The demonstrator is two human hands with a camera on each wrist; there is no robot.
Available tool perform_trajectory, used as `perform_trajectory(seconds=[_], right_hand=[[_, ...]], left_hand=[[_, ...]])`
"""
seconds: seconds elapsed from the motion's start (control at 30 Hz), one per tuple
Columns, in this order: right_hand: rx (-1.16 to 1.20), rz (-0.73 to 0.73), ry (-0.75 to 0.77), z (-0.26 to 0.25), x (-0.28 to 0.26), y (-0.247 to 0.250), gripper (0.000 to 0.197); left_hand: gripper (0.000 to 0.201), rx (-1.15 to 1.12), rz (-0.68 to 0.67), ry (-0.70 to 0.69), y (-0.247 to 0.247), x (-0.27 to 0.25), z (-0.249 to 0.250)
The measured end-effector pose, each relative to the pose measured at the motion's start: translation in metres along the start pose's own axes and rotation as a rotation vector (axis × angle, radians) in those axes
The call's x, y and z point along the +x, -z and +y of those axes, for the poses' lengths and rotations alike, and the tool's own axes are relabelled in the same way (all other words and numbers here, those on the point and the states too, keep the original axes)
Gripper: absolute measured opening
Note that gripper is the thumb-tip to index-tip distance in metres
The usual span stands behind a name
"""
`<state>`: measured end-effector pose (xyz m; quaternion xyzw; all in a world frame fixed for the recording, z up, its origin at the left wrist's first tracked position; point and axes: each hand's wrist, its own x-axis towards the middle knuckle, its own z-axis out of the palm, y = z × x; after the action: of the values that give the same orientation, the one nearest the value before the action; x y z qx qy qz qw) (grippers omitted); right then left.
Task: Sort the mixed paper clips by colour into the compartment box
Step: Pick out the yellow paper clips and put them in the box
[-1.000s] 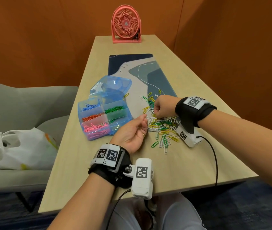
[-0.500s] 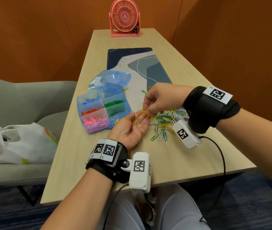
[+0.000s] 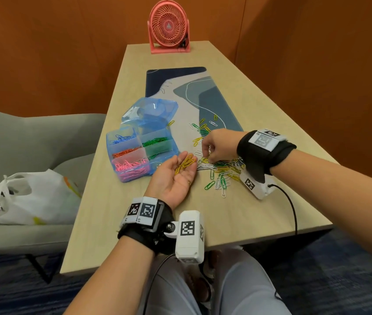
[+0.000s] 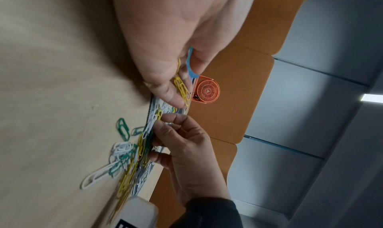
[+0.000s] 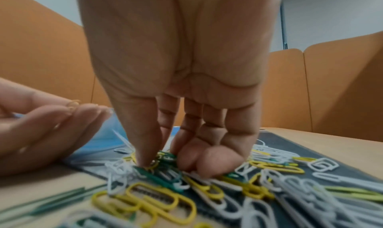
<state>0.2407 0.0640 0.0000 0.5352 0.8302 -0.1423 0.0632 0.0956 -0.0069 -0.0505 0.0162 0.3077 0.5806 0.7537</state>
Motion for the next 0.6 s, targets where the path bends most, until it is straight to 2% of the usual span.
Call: perform_trajectory(seconds=[0.1, 0.4, 0.6], right_hand=[[-0.016, 0.014, 0.017, 0.001, -0.002, 0.000, 0.008], [0.018, 0.069, -0.013, 0.008, -0.005, 0.003, 0.018], [0.008, -0.002, -0.040, 0.012, -0.006, 0.014, 0.014]], left_hand=[[0.028, -0.004, 0.004, -0.011, 0.001, 0.001, 0.000], [0.027, -0.002, 0.003, -0.019, 0.001, 0.001, -0.001], [0.027, -0.004, -0.008, -0.013, 0.001, 0.002, 0.000]])
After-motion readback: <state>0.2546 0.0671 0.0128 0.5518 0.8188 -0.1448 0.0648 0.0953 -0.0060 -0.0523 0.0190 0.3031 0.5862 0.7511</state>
